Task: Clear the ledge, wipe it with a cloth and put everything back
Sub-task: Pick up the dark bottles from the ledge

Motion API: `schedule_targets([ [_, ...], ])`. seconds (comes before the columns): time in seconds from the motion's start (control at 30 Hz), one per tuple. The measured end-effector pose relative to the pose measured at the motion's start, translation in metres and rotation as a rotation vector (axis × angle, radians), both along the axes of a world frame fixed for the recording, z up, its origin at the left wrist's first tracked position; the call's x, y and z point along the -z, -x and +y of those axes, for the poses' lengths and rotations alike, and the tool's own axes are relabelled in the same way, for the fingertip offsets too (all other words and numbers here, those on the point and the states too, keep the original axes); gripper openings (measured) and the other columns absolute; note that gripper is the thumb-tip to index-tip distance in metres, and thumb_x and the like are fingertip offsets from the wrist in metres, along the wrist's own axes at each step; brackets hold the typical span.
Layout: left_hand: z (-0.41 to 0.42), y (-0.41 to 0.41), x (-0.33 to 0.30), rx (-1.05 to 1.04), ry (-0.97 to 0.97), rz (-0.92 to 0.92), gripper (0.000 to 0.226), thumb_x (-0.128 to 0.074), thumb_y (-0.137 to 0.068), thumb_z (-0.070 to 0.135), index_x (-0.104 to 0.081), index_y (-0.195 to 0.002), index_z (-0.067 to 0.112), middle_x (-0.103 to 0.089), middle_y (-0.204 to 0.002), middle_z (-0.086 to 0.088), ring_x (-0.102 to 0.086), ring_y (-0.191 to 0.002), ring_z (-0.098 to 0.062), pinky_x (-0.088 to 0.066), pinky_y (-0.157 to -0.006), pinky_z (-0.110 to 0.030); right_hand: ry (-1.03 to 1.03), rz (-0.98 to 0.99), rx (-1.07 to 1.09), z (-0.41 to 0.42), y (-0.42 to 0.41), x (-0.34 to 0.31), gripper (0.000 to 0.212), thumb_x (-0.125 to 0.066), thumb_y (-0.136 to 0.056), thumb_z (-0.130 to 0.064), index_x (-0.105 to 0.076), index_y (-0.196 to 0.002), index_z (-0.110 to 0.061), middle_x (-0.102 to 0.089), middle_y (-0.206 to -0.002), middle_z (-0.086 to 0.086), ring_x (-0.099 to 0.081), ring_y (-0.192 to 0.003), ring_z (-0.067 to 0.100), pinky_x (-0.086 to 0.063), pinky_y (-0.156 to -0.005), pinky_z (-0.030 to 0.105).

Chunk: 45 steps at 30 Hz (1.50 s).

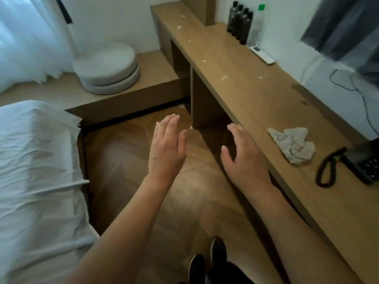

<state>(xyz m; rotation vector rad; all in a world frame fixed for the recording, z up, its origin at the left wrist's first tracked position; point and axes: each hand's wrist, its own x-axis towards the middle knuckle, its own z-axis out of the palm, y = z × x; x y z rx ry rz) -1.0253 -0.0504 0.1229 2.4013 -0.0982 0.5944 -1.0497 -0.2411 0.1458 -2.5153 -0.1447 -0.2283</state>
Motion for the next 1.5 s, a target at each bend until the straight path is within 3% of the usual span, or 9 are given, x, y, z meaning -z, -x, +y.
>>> schedule_targets([
  [0.23, 0.036, -0.076, 0.021, -0.129, -0.049, 0.034, 0.044, -0.056, -0.103, 0.019, -0.049, -0.143, 0.005, -0.054, -0.143, -0.012, -0.046, -0.137, -0.024, -0.039, -0.115, -0.053, -0.03, 0.046, -0.121, 0.035, -0.104, 0.023, 0.054, -0.053, -0.1, -0.025, -0.036, -0.151, -0.02, -0.036, -0.155, -0.003, -0.026, -0.146, 0.008, -0.017, -0.111, 0.016],
  [0.4, 0.05, -0.159, 0.009, -0.183, -0.103, 0.008, 0.043, -0.058, -0.101, 0.017, -0.052, -0.141, 0.002, -0.056, -0.141, -0.015, -0.048, -0.136, -0.027, -0.039, -0.115, -0.052, -0.076, 0.025, -0.198, 0.052, -0.2, 0.015, 0.053, -0.055, -0.099, -0.024, -0.038, -0.149, -0.019, -0.039, -0.154, -0.001, -0.03, -0.145, 0.011, -0.028, -0.118, 0.029],
  [0.57, 0.066, -0.229, -0.015, -0.257, -0.107, -0.048, 0.042, -0.057, -0.102, 0.017, -0.052, -0.14, 0.002, -0.057, -0.14, -0.014, -0.049, -0.136, -0.026, -0.034, -0.119, -0.048, -0.067, -0.005, -0.262, 0.072, -0.275, 0.003, 0.055, -0.056, -0.098, -0.023, -0.037, -0.15, -0.019, -0.04, -0.153, -0.001, -0.031, -0.145, 0.011, -0.026, -0.116, 0.026],
  [0.8, 0.113, -0.316, -0.008, -0.292, -0.114, -0.035, 0.042, -0.055, -0.103, 0.019, -0.051, -0.141, 0.003, -0.057, -0.141, -0.012, -0.049, -0.136, -0.024, -0.034, -0.12, -0.046, -0.08, -0.008, -0.311, 0.118, -0.372, 0.003, 0.053, -0.057, -0.098, -0.021, -0.04, -0.148, -0.016, -0.044, -0.151, 0.001, -0.035, -0.143, 0.013, -0.034, -0.118, 0.038],
  [1.17, 0.234, -0.512, -0.017, -0.278, -0.127, -0.089, 0.039, -0.056, -0.102, 0.017, -0.053, -0.138, 0.003, -0.059, -0.136, -0.013, -0.052, -0.131, -0.025, -0.037, -0.118, -0.048, -0.039, 0.004, -0.29, 0.233, -0.557, -0.008, 0.053, -0.055, -0.099, -0.022, -0.039, -0.149, -0.018, -0.042, -0.152, -0.002, -0.032, -0.144, 0.01, -0.022, -0.114, 0.021],
  [1.5, 0.299, -0.658, -0.009, -0.23, -0.139, -0.032, 0.041, -0.05, -0.102, 0.022, -0.052, -0.139, 0.004, -0.059, -0.135, -0.012, -0.052, -0.13, -0.023, -0.03, -0.12, -0.039, -0.064, 0.06, -0.248, 0.296, -0.706, -0.001, 0.055, -0.053, -0.1, -0.025, -0.034, -0.151, -0.022, -0.037, -0.155, -0.005, -0.027, -0.146, 0.008, -0.02, -0.115, 0.022],
])
